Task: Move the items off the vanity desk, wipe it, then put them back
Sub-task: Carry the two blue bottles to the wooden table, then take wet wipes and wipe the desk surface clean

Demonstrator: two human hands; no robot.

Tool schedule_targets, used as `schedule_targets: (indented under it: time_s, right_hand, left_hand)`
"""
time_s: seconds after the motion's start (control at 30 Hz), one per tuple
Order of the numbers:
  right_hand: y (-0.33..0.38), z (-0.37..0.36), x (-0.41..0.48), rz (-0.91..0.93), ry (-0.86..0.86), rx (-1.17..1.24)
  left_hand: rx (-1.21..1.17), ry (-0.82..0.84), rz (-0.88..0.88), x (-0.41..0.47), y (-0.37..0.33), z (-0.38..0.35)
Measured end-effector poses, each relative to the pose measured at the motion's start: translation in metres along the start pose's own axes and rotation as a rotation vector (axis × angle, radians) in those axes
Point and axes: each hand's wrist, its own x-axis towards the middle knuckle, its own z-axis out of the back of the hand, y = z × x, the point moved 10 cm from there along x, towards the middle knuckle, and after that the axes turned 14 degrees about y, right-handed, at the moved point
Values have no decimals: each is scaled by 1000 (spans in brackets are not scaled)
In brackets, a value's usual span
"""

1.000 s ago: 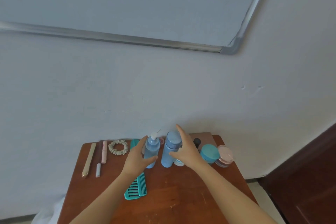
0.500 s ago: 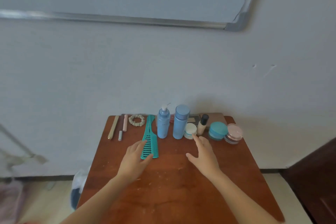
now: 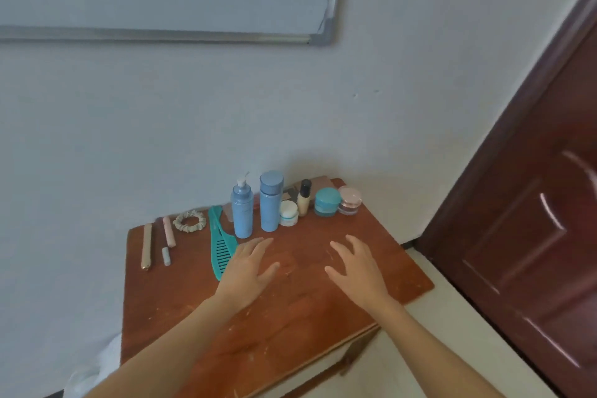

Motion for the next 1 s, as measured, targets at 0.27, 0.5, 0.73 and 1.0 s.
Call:
schedule_targets:
  time_s: [0.27, 0.5, 0.73, 1.0]
  right_hand:
    - [17, -25, -96, -295, -159, 39]
    - [23, -58, -243, -586, -176, -6]
    - [17, -55, -425, -935, -348, 61]
    - [65, -126, -661, -1323, -463, 185]
  left_hand:
    - [-1, 118, -303, -32, 12, 26]
    - [29, 372, -614, -97, -52, -20]
    - [83, 585, -978, -202, -178, -78]
    - [142, 774, -1360, -405, -269, -155]
